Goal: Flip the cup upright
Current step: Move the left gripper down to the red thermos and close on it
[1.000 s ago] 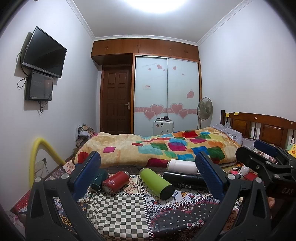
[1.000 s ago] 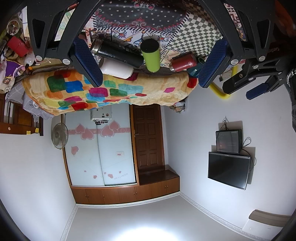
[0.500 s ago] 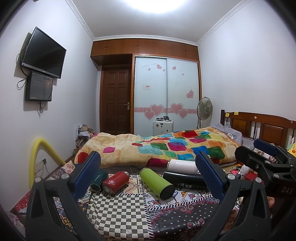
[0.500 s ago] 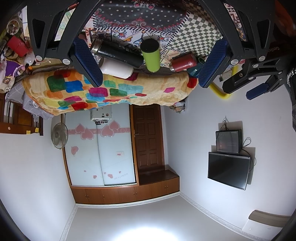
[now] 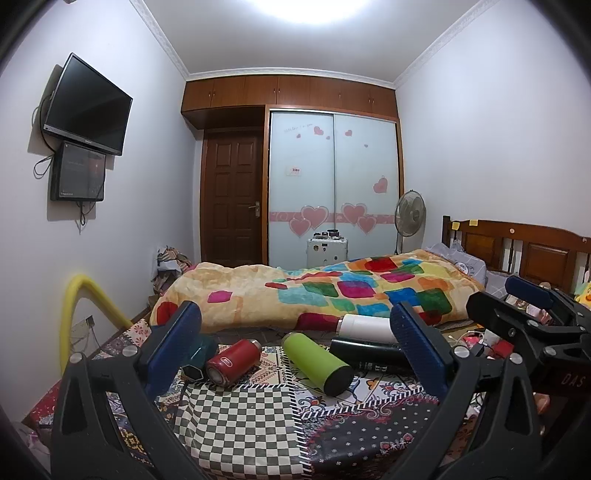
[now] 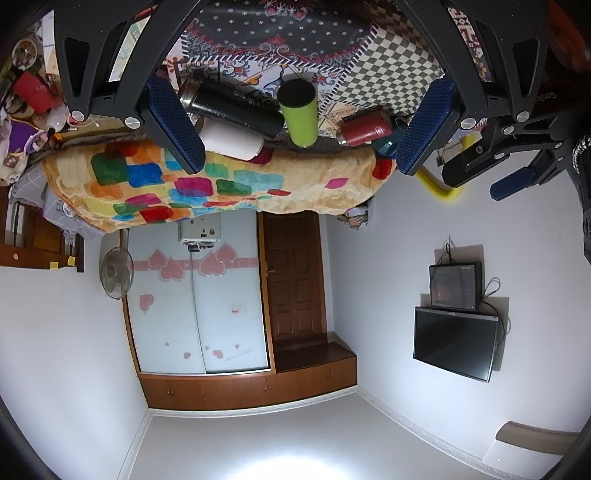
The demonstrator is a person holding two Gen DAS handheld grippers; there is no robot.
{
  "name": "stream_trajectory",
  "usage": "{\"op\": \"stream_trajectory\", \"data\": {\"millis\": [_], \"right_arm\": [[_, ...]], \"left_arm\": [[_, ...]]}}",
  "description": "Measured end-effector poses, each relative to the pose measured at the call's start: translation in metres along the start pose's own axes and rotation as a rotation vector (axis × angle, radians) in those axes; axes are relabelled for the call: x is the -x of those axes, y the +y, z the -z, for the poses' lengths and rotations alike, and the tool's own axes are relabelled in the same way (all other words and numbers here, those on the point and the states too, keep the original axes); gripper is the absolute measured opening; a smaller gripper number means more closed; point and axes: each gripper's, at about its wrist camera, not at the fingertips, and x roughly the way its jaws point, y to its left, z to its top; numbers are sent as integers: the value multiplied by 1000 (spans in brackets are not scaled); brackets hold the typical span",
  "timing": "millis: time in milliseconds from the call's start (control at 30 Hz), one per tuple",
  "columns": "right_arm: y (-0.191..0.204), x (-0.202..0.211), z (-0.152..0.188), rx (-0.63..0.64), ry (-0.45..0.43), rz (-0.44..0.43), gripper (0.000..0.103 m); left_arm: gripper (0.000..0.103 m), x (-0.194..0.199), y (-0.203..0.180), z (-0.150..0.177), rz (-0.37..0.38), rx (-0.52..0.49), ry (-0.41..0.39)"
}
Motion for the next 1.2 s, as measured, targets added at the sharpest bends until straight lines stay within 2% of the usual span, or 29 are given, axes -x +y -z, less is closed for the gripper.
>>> {"op": "stream_trajectory", "data": {"millis": [100, 300, 467, 533, 567, 667, 767, 867, 933, 1067, 1200], "right_arm": [[-1, -6, 4, 1, 15, 3, 103], [-14, -29, 20, -5, 80, 23, 103], [-28, -52, 33, -16, 138, 49, 103], [-34, -61, 37, -23, 156, 54, 103], [-35, -64, 38, -24, 162, 56, 103], [-41, -77, 44, -20, 187, 68, 103], [-46, -87, 48, -15, 210, 77, 103], [-51, -100, 53, -22, 232, 82, 103], [-54, -106, 57, -28, 243, 83, 103], [-58, -120, 66, -38, 268, 81, 103], [-57, -129, 73, -41, 283, 75, 103]], "left_arm": [[103, -9, 5, 3, -4, -2, 21], [102, -55, 26, 14, 8, -7, 165], [97, -115, 46, 28, 6, -47, 334], [86, -149, 56, 37, 28, -72, 425], [85, -163, 61, 42, 49, -80, 462], [83, -202, 72, 52, 86, -108, 542], [82, -238, 80, 65, 80, -156, 609], [81, -272, 94, 78, 90, -133, 696], [75, -290, 101, 85, 87, -126, 745], [71, -320, 110, 104, 107, -127, 834], [69, -338, 120, 109, 119, -107, 880]]}}
